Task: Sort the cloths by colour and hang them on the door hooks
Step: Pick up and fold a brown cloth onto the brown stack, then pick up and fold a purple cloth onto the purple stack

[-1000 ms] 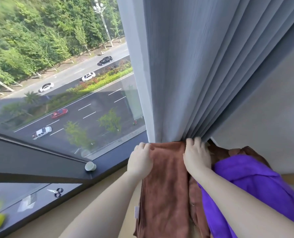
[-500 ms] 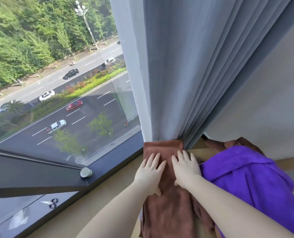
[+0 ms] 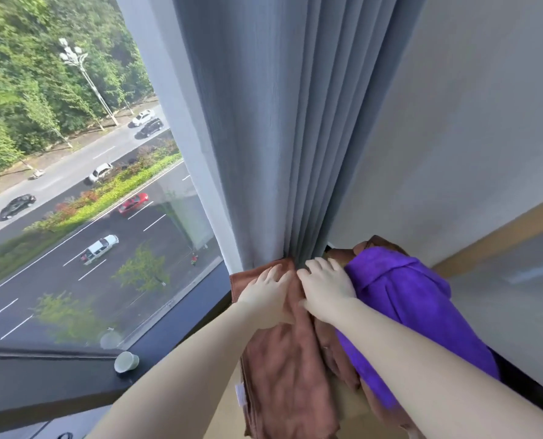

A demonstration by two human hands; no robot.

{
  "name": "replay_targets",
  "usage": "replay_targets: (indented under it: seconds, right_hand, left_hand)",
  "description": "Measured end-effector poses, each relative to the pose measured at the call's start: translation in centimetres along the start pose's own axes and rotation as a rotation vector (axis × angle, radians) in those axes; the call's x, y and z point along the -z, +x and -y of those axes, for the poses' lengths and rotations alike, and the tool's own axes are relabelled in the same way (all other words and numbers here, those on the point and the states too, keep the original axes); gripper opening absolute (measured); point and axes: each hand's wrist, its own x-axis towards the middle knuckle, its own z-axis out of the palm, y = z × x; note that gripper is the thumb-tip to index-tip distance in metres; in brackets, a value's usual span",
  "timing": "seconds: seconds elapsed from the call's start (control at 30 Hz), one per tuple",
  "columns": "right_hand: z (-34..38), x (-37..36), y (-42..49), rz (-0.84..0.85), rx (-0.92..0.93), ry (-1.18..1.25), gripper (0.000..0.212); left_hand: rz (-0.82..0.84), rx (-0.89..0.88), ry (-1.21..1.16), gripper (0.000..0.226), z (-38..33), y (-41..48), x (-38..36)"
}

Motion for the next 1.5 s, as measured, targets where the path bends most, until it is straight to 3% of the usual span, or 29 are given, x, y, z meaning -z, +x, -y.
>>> replay_targets:
  seconds: [0.17, 0.43, 0.7, 0.97, 1.17, 1.3, 1.43, 1.5]
  right_hand:
    - [-3.6, 2.9, -2.8, -0.036, -0.064, 0.079, 0.059]
    - [-11.6, 3.8, -7.8, -0.132, -0.285, 0.276, 0.051]
    - [-18.3, 0.9, -10.2, -0.002, -0.441, 0.466, 0.049]
    - [-20.7, -0.8, -9.8, 0.016, -0.439, 0.585, 0.046]
    - [-21.1, -0.4, -9.6, -0.021, -0.415, 0.638, 0.033]
    - [-21.4, 0.8, -10.1, -0.050, -0.391, 0.689, 0.022]
    - [-21.6, 2.1, -11.2, 0.037, -0.353, 0.833, 0.013]
    - [-21.8, 2.8, -11.9, 0.056, -0.350, 0.905, 0.018]
  left_hand:
    - [0.005, 0.002, -0.124, 0.096, -4.0, 0.5, 1.9]
    - [0.041, 0.002, -0.250, 0.072, -10.9, 2.0, 4.1]
    - [-0.017, 0.155, -0.209, 0.065, -14.6, 4.0, 1.6]
    - [-0.231, 0.189, -0.115, 0.040, -15.4, 4.5, 1.3]
    - [-0.377, 0.228, -0.388, 0.021, -17.2, 3.8, 4.4]
    - [-0.327, 0.169, -0.580, 0.017, -19.5, 3.4, 7.4]
    - [-0.245, 0.083, -0.631, 0.018, -21.8, 3.0, 9.5]
    - [-0.229, 0.066, -0.676, 0.017, -23.0, 2.6, 10.4]
